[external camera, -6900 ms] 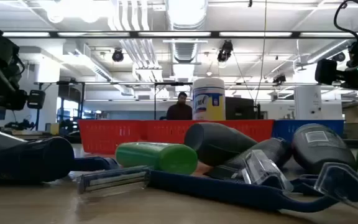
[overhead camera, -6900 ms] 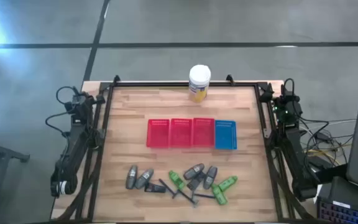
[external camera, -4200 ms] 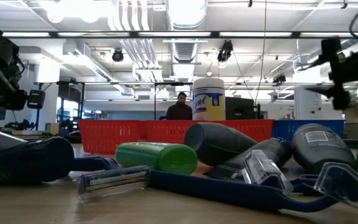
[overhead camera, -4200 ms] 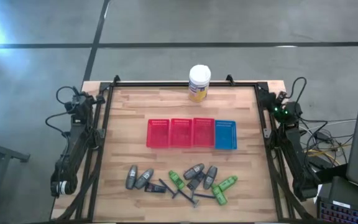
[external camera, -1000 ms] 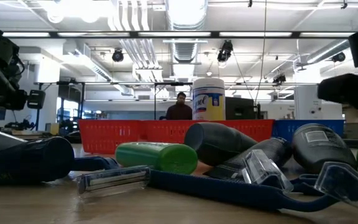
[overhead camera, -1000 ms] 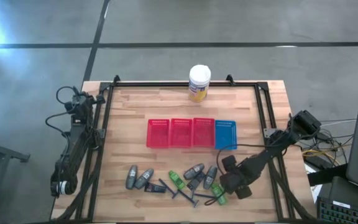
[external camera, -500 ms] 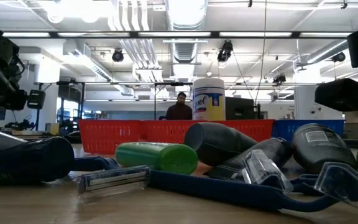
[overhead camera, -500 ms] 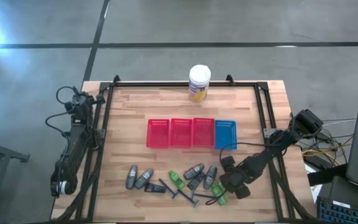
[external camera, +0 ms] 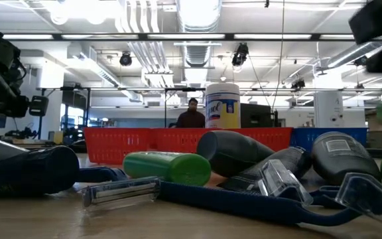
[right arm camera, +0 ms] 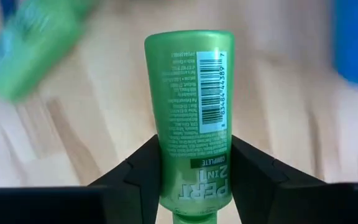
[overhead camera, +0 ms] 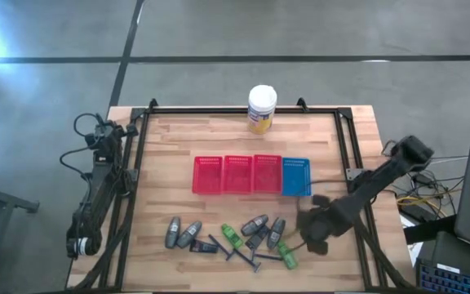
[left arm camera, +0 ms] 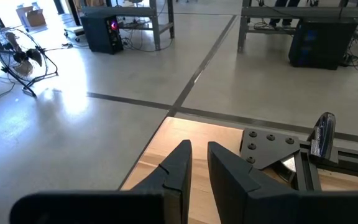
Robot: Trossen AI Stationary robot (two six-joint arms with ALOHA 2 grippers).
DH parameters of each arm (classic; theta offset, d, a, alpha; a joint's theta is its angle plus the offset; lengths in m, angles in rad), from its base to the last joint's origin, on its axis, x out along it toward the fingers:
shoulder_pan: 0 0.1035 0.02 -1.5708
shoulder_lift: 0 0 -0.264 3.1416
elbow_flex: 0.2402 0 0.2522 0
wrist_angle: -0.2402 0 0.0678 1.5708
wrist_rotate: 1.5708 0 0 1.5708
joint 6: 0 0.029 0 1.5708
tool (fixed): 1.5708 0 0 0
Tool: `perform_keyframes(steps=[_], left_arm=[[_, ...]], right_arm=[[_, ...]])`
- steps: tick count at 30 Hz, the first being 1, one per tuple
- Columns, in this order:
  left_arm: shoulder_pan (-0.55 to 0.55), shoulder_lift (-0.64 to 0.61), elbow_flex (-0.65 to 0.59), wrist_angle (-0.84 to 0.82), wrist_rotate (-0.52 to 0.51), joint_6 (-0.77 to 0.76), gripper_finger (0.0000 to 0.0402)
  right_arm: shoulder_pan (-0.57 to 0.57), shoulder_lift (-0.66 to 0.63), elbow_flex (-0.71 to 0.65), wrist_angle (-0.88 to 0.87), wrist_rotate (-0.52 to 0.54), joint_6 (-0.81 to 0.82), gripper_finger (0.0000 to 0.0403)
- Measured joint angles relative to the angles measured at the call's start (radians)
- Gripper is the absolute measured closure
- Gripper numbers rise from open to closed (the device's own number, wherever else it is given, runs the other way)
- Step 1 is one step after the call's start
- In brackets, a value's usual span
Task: Pick & Place Travel size toiletries
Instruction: Put the green shampoo into the blue bin
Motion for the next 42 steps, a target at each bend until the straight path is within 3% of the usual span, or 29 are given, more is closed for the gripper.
perform_keyframes(steps=[3,6,9,12,17,21,28,36,42], left_arm=[[0.000,0.000,0.000,0.000,0.000,0.000,0.0344],[0.000,0.000,0.000,0.000,0.000,0.000,0.0344],[0.000,0.000,0.000,0.000,0.000,0.000,0.0344],[0.000,0.000,0.000,0.000,0.000,0.000,0.0344],[0.000,0.000,0.000,0.000,0.000,0.000,0.0344],[0.000,0.000,0.000,0.000,0.000,0.000,0.0344],[0.000,0.000,0.000,0.000,0.000,0.000,0.0344],[0.000,0.000,0.000,0.000,0.000,0.000,0.0344],[0.000,0.001,0.000,0.000,0.000,0.000,0.0344]], right_arm=[[-0.034,-0.111,-0.014,-0.091,0.067,0.397,0.0257],[-0.110,-0.243,-0.029,-0.099,0.202,0.801,0.0259],[-0.218,-0.319,-0.043,-0.079,0.325,0.968,0.0258],[-0.361,-0.330,-0.044,-0.052,0.315,0.864,0.0253],[-0.605,-0.259,-0.054,-0.031,0.108,0.593,0.0252],[-0.701,-0.189,-0.061,0.063,-0.009,0.477,0.0245],[-0.721,-0.057,-0.074,0.081,-0.038,0.468,0.0217],[-0.723,0.018,-0.058,0.103,0.097,0.571,0.0176],[-0.632,-0.040,-0.026,0.064,0.016,0.361,0.0142]])
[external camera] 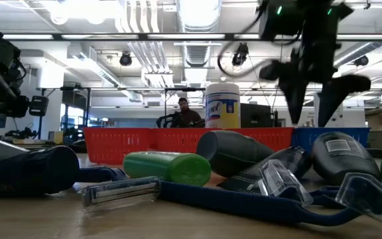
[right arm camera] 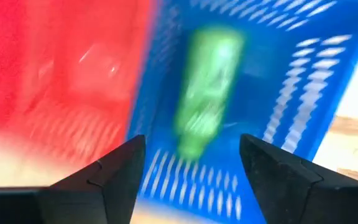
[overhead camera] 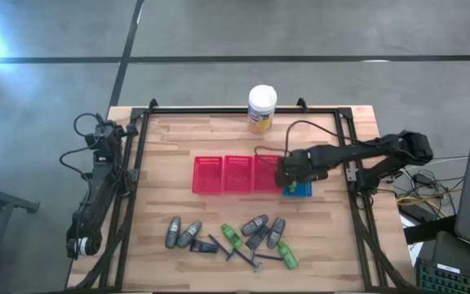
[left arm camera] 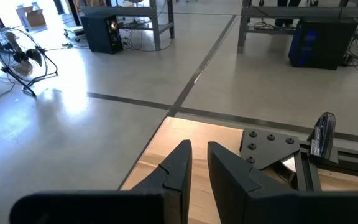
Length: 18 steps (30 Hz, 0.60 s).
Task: Pick & Place Travel size toiletries
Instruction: Put the green shampoo into the blue bin
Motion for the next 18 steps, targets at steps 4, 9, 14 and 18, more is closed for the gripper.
perform_keyframes(steps=[4,9,14,18], left_arm=[[0.000,0.000,0.000,0.000,0.000,0.000,0.0344],[0.000,0.000,0.000,0.000,0.000,0.000,0.0344],[0.000,0.000,0.000,0.000,0.000,0.000,0.0344],[-0.001,0.000,0.000,0.000,0.000,0.000,0.0344]], right_arm=[[0.153,-0.030,0.037,0.008,-0.087,-0.067,0.0125],[0.341,0.054,0.070,0.095,-0.238,0.072,0.0110],[0.493,0.196,0.171,0.135,-0.211,0.153,0.0099],[0.549,0.328,0.268,0.129,-0.199,0.154,0.0098]])
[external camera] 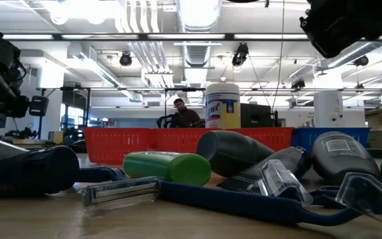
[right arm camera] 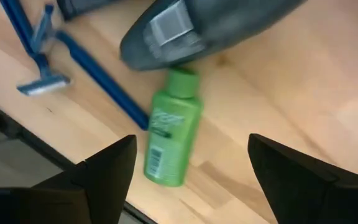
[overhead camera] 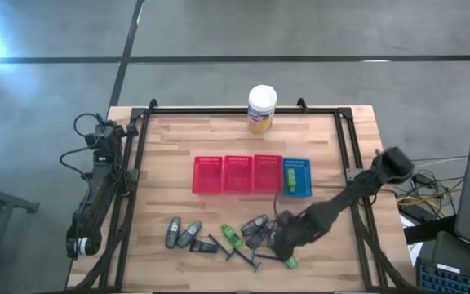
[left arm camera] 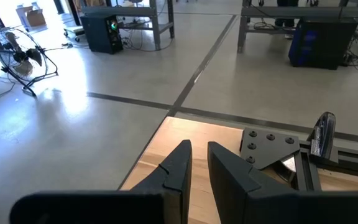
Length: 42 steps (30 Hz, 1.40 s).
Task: Pick & Place Travel size toiletries
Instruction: Put the green shampoo into the blue bin
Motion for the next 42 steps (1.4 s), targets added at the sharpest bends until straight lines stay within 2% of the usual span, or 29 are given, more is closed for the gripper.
perform_keyframes(steps=[6,10,19,23,33,38,42], left_arm=[[-0.003,0.000,0.000,0.000,0.000,0.000,0.0344],[-0.003,0.000,0.000,0.000,0.000,0.000,0.0344],[-0.003,0.000,0.000,0.000,0.000,0.000,0.0344],[-0.003,0.000,0.000,0.001,0.000,0.000,0.0344],[-0.003,0.000,0.000,0.003,0.000,0.000,0.0344],[-0.003,0.000,0.000,0.004,0.000,0.000,0.0344],[-0.003,0.000,0.000,0.005,0.000,0.000,0.0344]], right_arm=[[0.011,0.174,0.139,-0.073,-0.041,0.083,0.0116],[0.010,0.227,0.190,-0.094,-0.041,0.150,0.0128],[0.018,0.287,0.165,-0.013,-0.153,0.202,0.0133],[0.017,0.292,0.165,-0.011,-0.153,0.165,0.0146],[0.017,0.238,0.151,-0.198,-0.058,0.044,0.0301],[0.017,0.078,0.146,-0.306,0.048,0.074,0.0317],[-0.031,-0.094,0.060,-0.407,0.097,0.274,0.0319]])
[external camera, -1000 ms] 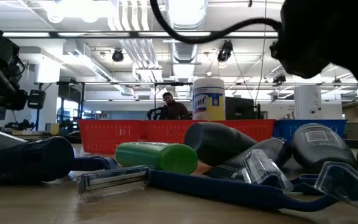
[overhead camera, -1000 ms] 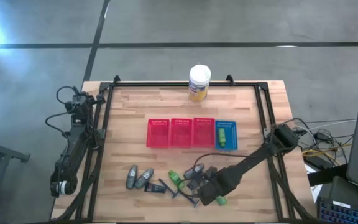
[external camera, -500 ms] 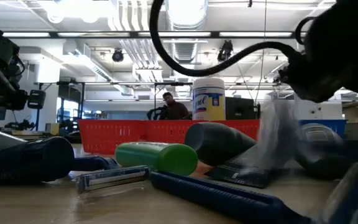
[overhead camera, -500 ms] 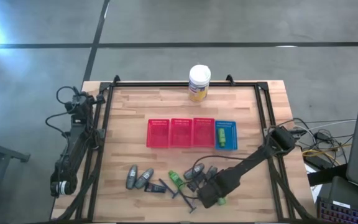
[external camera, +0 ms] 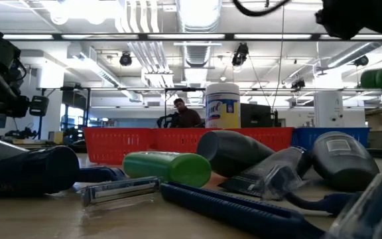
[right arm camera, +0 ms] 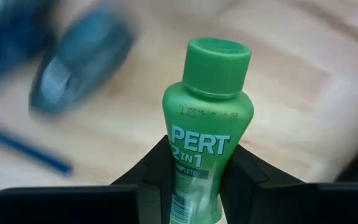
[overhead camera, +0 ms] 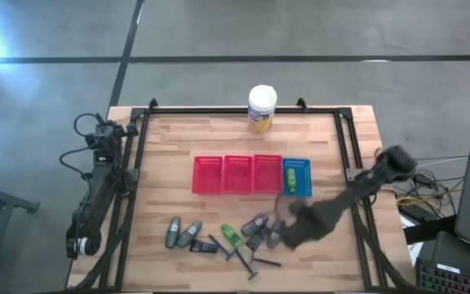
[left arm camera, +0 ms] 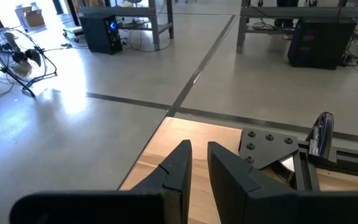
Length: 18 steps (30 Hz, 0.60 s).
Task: Pick & Place Travel size toiletries
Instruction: Put the green shampoo into the blue bin
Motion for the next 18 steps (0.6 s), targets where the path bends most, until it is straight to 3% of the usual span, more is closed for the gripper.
perform_keyframes(steps=[4,8,18], left_arm=[[0.000,0.000,0.000,0.001,0.000,0.000,0.0344],[0.000,0.000,0.000,0.001,0.000,0.000,0.0344],[0.000,0.000,0.000,0.001,0.000,0.000,0.0344]], right_arm=[[-0.141,-0.207,-0.187,0.071,0.035,0.149,0.0305],[-0.319,-0.342,-0.347,0.208,0.035,0.064,0.0297],[-0.627,-0.374,-0.463,0.251,0.029,-0.272,0.0292]])
